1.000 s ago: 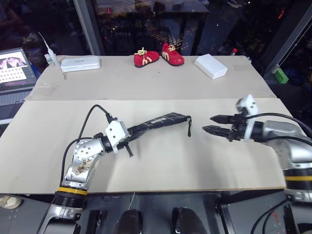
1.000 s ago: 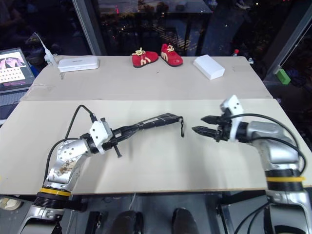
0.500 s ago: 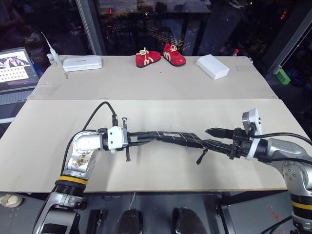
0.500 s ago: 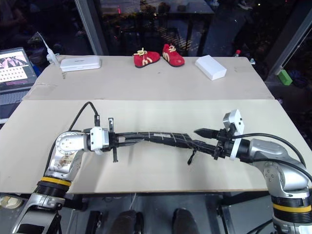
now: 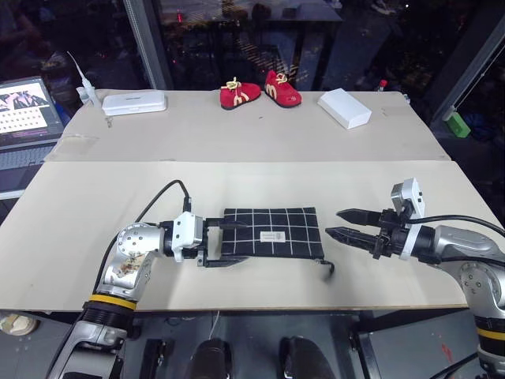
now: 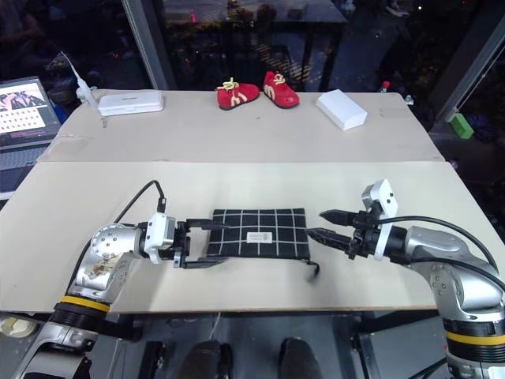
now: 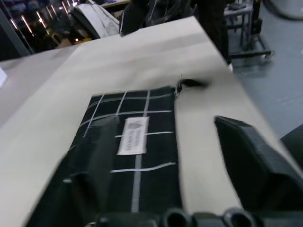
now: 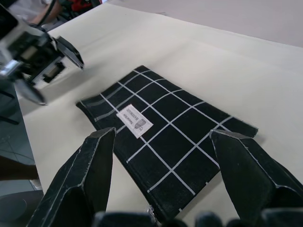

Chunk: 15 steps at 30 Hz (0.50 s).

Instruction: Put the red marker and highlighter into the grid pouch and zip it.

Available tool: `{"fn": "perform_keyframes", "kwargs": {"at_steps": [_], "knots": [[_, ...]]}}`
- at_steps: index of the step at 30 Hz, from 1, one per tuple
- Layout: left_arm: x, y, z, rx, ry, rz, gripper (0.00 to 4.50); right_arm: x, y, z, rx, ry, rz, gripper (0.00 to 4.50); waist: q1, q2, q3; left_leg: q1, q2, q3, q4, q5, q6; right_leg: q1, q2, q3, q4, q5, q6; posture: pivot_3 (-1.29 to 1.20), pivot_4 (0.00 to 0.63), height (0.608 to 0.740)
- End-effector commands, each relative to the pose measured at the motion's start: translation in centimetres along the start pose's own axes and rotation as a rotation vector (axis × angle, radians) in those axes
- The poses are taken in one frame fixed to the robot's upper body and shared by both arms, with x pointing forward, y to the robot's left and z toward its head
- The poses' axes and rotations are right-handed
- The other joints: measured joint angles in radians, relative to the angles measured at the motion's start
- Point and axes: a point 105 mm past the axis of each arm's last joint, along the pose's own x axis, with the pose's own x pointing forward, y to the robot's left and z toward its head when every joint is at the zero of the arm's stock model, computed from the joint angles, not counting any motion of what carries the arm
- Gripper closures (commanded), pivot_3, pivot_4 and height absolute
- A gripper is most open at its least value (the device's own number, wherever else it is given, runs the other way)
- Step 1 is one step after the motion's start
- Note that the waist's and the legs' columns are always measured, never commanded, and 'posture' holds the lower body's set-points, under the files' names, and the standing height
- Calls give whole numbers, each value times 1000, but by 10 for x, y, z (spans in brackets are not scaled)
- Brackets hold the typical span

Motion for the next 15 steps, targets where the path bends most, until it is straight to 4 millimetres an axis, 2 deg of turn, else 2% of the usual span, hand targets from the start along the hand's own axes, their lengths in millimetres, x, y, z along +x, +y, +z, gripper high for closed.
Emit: {"fn": "perform_keyframes", "kwargs": {"at_steps": [1,4,9,12,15], "knots": [[-14,16,12,-92,24,192,1029,-7,-9,6,-48,-3,-31,945,0,0,0,0,0,0,0,0,0,0,0,0,0,-1,1,0,150,740],[-37,29,0,-163,95,400,1029,-14,-21,-3,-63,29,-90,945,-3,0,0,0,0,0,0,0,0,0,1,0,0,-1,2,0,150,740],[-70,37,-13,-227,157,639,1029,-21,-35,-22,-66,68,-156,945,1,0,0,0,-1,0,0,0,0,0,0,0,0,1,-1,0,150,740],[-108,43,-24,-297,120,896,1029,-23,-44,-33,-14,31,-220,945,1,0,0,1,-1,0,0,0,0,0,0,0,0,1,-2,0,150,740],[-123,45,-31,-322,90,1030,1029,-19,-45,-39,3,19,-238,945,1,0,0,1,-1,0,0,0,0,0,0,0,0,1,-2,0,150,740]]}}
